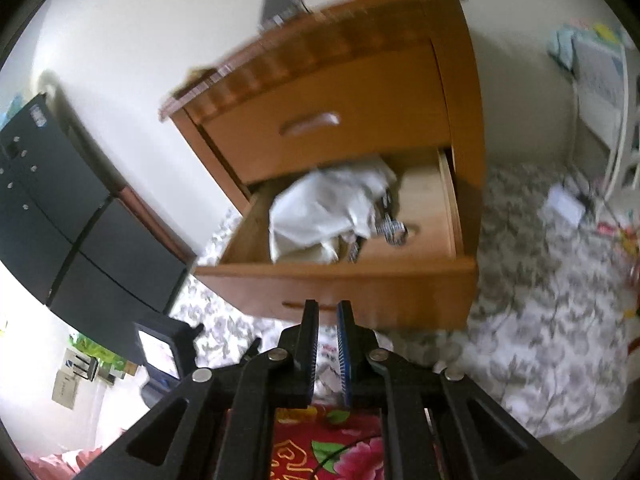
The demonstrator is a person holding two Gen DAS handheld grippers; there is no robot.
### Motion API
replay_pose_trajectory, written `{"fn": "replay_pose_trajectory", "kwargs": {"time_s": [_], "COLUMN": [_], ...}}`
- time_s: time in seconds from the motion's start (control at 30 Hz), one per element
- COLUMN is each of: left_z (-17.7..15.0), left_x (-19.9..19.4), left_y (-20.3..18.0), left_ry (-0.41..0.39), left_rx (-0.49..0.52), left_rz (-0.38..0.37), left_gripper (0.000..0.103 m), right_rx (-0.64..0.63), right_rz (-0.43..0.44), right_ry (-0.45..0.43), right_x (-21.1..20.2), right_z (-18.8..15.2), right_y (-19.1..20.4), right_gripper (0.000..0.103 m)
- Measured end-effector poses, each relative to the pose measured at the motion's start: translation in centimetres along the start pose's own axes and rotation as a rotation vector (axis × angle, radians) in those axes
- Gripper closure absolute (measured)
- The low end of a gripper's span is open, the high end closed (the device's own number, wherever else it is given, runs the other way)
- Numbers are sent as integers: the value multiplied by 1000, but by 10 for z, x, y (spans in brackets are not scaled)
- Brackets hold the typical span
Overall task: Organize soft objects
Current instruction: 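Lower the pink sock onto the bedspread and open the right tool, then raise the open right tool back toward the drawer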
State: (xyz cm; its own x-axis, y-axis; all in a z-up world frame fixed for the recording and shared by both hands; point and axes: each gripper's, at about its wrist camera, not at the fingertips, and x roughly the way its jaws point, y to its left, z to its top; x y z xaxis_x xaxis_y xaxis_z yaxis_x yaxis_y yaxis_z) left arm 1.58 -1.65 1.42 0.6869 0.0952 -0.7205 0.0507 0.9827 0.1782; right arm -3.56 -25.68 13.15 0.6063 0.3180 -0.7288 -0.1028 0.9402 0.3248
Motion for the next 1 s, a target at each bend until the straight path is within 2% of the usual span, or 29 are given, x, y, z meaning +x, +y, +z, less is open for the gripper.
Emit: {"fn": "replay_pose_trajectory", "kwargs": {"time_s": [0.27,0.53,0.6,0.67,0.8,1.0], "left_z": [0,0,0,0,0,0], "left_x": [2,6,7,7,9,8], "left_y": [1,-1,-1,-1,0,2], "left_ry": [14,28,27,27,32,34], "left_rx": [-8,0,-3,-6,-8,-9], "left_rz": [-7,-8,-9,-12,-17,-21], "left_gripper": [0,0,0,0,0,0], "right_rx": [65,73,79,75,41,40], "right_rz": [-41,-89,-98,-133,-148,-166], "right_ry": [81,140,153,180,220,248], "right_x": [28,47,54,64,78,91], "right_z": [-20,-28,-30,-32,-38,-45], "right_y": [-25,-31,-31,-30,-24,-24], "right_gripper": [93,89,76,38,30,8]}}
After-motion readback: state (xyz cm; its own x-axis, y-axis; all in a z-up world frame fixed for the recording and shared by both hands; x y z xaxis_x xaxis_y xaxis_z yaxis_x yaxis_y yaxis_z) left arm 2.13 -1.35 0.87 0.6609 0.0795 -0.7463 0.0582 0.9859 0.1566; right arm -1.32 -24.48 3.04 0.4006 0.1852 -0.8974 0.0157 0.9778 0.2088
